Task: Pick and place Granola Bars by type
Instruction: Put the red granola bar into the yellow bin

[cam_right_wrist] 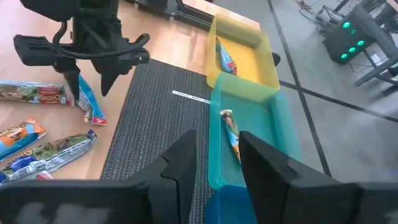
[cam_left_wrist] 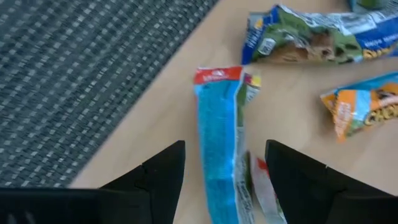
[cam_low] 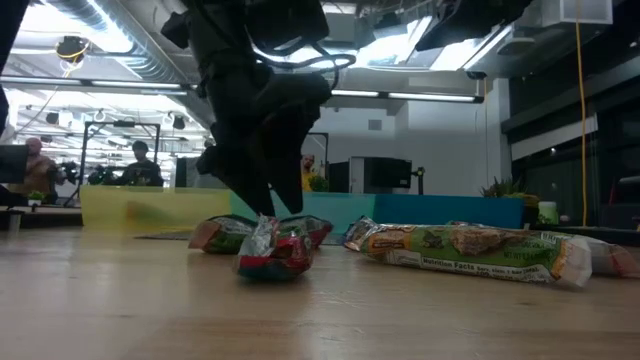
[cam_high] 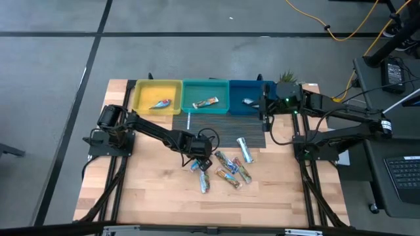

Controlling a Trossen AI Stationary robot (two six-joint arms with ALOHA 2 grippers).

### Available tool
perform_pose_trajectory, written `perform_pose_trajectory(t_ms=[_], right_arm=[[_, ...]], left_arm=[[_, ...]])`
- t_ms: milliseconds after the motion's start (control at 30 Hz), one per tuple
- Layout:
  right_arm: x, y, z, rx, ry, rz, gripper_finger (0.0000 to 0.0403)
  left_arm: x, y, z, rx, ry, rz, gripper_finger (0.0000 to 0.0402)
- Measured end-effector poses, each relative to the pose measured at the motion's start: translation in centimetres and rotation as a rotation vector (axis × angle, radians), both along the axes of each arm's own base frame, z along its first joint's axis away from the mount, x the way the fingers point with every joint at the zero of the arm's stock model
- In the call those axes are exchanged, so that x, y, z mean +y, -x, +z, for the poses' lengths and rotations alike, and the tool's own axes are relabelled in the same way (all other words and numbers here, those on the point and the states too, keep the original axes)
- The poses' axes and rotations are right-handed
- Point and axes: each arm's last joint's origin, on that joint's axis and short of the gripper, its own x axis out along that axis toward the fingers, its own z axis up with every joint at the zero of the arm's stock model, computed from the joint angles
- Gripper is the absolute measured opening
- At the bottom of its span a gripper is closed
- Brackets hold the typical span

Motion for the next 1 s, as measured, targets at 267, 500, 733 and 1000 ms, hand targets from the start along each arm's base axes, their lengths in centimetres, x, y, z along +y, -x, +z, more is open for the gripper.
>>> perform_pose_trajectory(t_ms=[267, 500, 733, 1000], right_arm=[[0.0, 0.0, 0.0, 0.000, -0.002, -0.001, 0.0123], [0.0, 0.0, 0.1, -0.007, -0.004, -0.003, 0.0123], [0.0, 0.0, 0.0, -0.006, -0.005, -0.004, 0.0123], [0.0, 0.0, 0.0, -0.006, -0.005, -0.004, 0.0123]], left_arm=[[0.0, -0.2, -0.8, 0.017, -0.024, -0.025, 0.0214], [-0.3, -0.2, -2.0, 0.049, -0.020, -0.059, 0.0214], [-0.3, -0.1, -2.4, 0.071, -0.026, -0.053, 0.0171], [-0.4, -0.4, -2.1, 0.064, -0.016, -0.062, 0.0074]])
